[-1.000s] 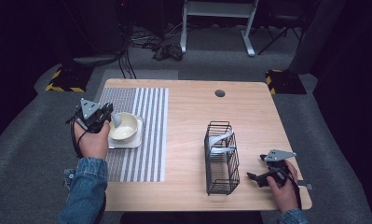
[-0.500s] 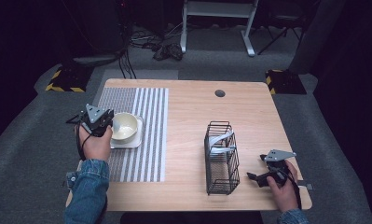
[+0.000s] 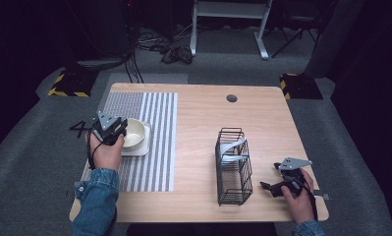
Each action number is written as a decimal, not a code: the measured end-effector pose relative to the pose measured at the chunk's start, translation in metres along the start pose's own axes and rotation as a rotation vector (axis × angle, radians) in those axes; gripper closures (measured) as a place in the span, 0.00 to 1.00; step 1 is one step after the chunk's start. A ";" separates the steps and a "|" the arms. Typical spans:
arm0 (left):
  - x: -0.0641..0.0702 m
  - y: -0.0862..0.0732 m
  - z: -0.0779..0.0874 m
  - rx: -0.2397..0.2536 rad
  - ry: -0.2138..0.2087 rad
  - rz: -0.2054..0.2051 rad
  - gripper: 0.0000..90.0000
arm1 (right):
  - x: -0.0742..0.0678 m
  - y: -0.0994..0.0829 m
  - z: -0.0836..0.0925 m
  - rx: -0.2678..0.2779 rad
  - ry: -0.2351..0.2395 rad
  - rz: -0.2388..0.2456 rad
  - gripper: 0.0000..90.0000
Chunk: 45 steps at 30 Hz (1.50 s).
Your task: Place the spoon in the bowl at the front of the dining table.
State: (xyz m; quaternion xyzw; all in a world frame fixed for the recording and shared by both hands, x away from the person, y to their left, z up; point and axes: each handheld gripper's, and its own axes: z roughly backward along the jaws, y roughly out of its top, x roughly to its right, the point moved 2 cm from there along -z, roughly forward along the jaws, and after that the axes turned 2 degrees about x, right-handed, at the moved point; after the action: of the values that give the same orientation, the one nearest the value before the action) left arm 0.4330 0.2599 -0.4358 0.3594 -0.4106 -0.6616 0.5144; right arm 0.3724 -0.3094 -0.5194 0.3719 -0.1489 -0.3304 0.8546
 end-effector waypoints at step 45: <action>0.060 -0.012 -0.019 -0.083 -0.145 -0.054 0.54 | 0.000 0.000 0.000 0.000 0.000 0.000 0.01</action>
State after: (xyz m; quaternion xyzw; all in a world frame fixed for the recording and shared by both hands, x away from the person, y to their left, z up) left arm 0.4331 0.2000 -0.4577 0.2999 -0.4091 -0.7160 0.4797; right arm 0.3724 -0.3094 -0.5194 0.3719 -0.1490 -0.3304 0.8546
